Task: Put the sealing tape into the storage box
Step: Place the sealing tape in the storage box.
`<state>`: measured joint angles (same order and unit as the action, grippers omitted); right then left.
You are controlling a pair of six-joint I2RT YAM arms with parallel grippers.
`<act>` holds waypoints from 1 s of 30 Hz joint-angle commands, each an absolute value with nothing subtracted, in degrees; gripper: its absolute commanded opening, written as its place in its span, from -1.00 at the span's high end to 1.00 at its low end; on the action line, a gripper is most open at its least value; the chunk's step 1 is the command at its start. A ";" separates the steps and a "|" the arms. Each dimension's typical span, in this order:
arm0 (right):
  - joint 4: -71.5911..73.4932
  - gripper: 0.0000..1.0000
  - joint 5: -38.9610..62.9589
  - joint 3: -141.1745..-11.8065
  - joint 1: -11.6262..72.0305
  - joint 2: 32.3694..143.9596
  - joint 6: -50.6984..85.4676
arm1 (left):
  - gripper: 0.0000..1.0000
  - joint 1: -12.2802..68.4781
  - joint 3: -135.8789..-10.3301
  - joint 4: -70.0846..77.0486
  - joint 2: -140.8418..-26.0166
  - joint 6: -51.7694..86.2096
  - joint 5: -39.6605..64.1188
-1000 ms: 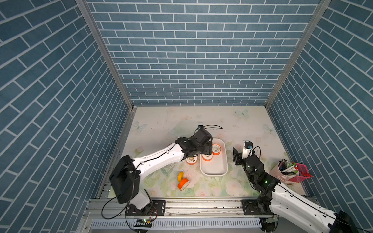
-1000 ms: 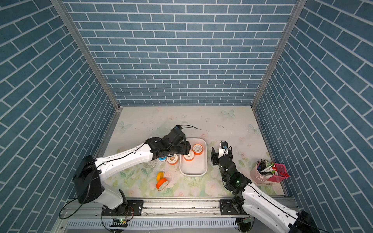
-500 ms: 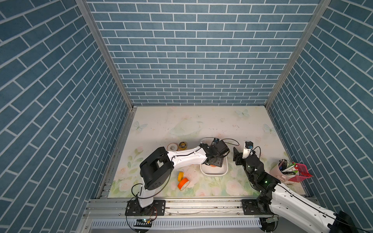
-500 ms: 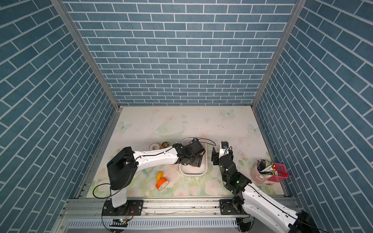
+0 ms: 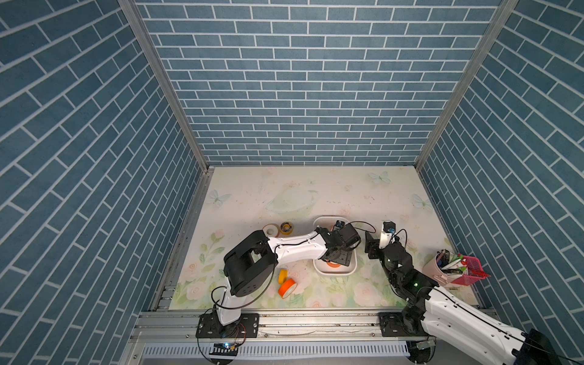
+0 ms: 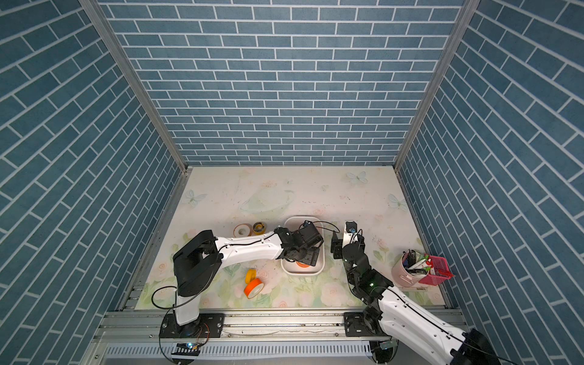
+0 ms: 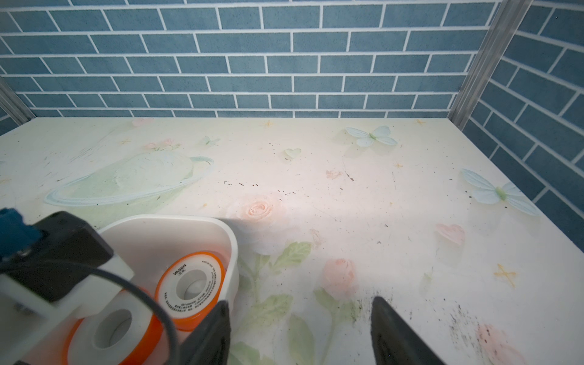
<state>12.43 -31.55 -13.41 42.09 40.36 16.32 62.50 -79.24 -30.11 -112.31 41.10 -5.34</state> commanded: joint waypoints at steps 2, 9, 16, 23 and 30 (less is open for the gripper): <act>12.35 -0.40 -32.34 -13.55 41.84 40.61 17.67 | -0.80 62.54 -80.39 -30.95 -113.12 41.13 -5.33; 12.37 -0.40 -32.26 -13.65 41.88 40.78 17.57 | -0.60 62.57 -80.42 -33.20 -107.57 40.22 -7.52; 12.40 -0.41 -32.10 -13.62 41.83 40.86 17.60 | 0.80 62.45 -76.20 -37.38 -102.12 39.41 -11.74; 12.48 -0.41 -32.14 -13.36 41.82 40.34 17.56 | 1.00 62.59 -73.80 -39.89 -103.37 36.38 -10.62; 12.36 -0.41 -32.16 -13.53 41.79 40.86 17.58 | 1.00 62.80 -74.48 -39.73 -107.25 33.31 -8.54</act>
<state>12.43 -31.51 -13.41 42.04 40.71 16.32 62.54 -74.24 -38.11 -105.54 35.48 -9.19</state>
